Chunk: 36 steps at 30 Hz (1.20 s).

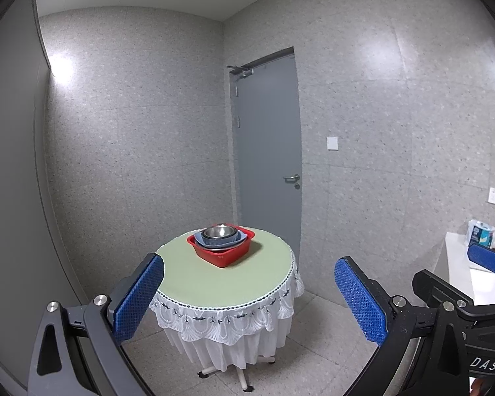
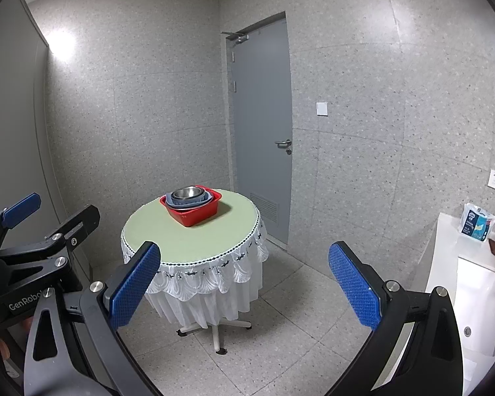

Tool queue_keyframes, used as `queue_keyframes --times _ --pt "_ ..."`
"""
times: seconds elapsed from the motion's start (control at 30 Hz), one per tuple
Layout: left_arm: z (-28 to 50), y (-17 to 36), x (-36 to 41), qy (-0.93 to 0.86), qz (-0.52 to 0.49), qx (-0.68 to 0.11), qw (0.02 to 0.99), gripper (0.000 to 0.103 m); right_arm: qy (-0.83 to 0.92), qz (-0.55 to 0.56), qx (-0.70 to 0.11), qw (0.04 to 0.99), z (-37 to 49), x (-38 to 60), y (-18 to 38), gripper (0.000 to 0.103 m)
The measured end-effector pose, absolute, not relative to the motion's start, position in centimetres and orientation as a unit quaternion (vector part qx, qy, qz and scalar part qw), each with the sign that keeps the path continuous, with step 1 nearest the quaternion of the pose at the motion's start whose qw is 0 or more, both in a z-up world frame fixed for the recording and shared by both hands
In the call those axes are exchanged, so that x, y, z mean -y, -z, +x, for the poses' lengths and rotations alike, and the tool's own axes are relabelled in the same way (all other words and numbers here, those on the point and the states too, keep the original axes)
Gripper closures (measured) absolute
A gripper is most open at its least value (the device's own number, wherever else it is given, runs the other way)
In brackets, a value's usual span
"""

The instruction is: Organize plates and bowls

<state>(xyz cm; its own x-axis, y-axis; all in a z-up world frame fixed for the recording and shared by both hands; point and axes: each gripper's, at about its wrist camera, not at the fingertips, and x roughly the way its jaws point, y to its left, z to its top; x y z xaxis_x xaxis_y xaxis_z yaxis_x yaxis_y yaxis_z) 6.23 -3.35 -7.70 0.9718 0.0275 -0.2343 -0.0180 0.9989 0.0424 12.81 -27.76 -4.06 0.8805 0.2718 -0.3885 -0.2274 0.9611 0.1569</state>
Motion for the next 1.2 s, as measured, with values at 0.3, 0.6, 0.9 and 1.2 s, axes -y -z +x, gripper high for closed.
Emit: queue_keyframes --times 0.3,0.6,0.9,1.2 --pt "6.7 8.5 3.1 -0.016 0.019 -0.118 0.993 0.001 -0.134 0.052 -0.208 0.967 13.5 27.4 4.2 0.000" --pt "6.9 8.6 3.4 -0.018 0.017 -0.117 0.993 0.001 -0.136 0.051 -0.208 0.967 13.8 27.4 4.1 0.000" --pt "7.0 8.6 3.6 -0.020 0.018 -0.115 0.993 0.001 -0.136 0.051 -0.208 0.967 13.9 27.3 4.1 0.000" --pt "7.3 8.9 3.7 -0.022 0.017 -0.114 0.993 0.001 -0.138 0.052 -0.208 0.967 14.1 27.3 4.1 0.000"
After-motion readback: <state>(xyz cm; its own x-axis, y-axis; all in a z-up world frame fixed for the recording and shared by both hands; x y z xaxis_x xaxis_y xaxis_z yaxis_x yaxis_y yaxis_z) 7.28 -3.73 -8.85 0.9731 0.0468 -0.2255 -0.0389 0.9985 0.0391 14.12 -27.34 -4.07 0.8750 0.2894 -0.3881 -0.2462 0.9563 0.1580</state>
